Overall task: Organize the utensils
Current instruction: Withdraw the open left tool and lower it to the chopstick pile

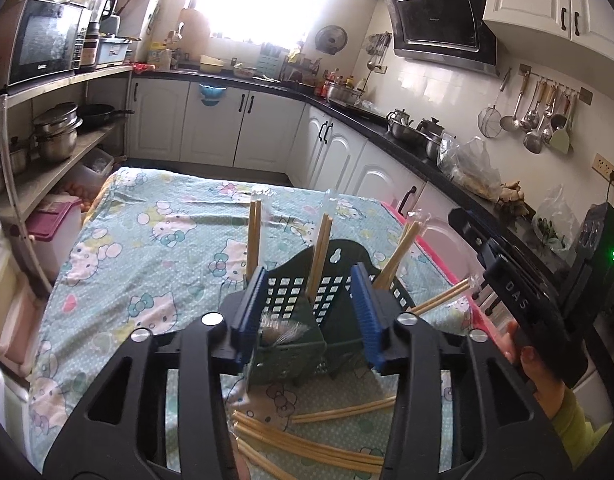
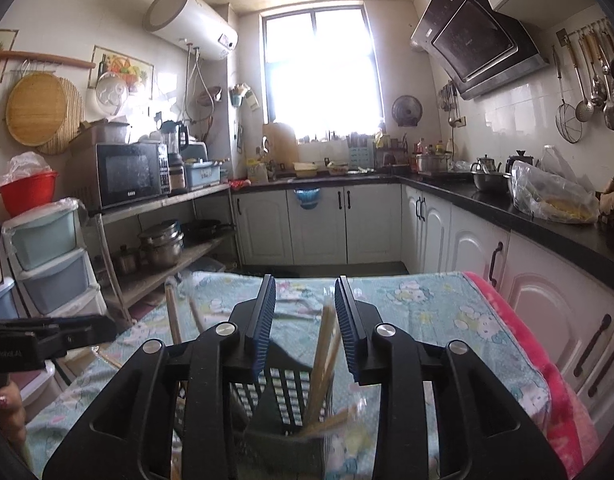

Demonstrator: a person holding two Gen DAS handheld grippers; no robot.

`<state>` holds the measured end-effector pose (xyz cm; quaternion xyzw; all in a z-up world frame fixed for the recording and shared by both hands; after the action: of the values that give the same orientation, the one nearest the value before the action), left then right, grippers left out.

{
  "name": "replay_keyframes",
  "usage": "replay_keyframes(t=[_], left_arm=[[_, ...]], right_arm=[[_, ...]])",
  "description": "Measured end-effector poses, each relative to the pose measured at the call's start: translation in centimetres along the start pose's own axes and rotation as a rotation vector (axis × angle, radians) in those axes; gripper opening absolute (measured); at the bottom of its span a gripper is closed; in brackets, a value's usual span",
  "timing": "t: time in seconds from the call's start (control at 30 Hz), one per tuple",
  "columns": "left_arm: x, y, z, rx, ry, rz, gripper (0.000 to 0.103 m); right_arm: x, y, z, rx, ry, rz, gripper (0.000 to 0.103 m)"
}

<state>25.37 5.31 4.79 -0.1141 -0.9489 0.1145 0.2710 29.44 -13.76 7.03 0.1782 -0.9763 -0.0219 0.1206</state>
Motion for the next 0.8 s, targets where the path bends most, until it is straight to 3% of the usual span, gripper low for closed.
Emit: replay_keyframes(t=[0.33,0.47,0.8], left_arm=[[1.3,0.2,1.6,0.018,0.011,-0.007,0.063],[2.0,0.5,2.4,0.026,0.02,-0.011,0.077],[3.1,1.4,4.2,0.053,0.034,-0.039,0.091]], right_arm=[[2.6,-0.4,2.0,-0.025,0.053,-0.009,0.042],[3.3,-0.6,3.4,-0.04,0.095,-0.017,0.048],[4.6,0.1,6.8,-0.023,0.184,-0.048,0.052]])
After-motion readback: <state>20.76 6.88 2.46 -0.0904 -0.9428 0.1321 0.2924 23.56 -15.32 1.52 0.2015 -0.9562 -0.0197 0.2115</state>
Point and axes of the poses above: each gripper's, at about its wrist camera, not at the fingertips, and x roughly against the way its jaws point, y to its left, z to its underside, the point moved 7 cm from there along -x, roughly the way its jaws point
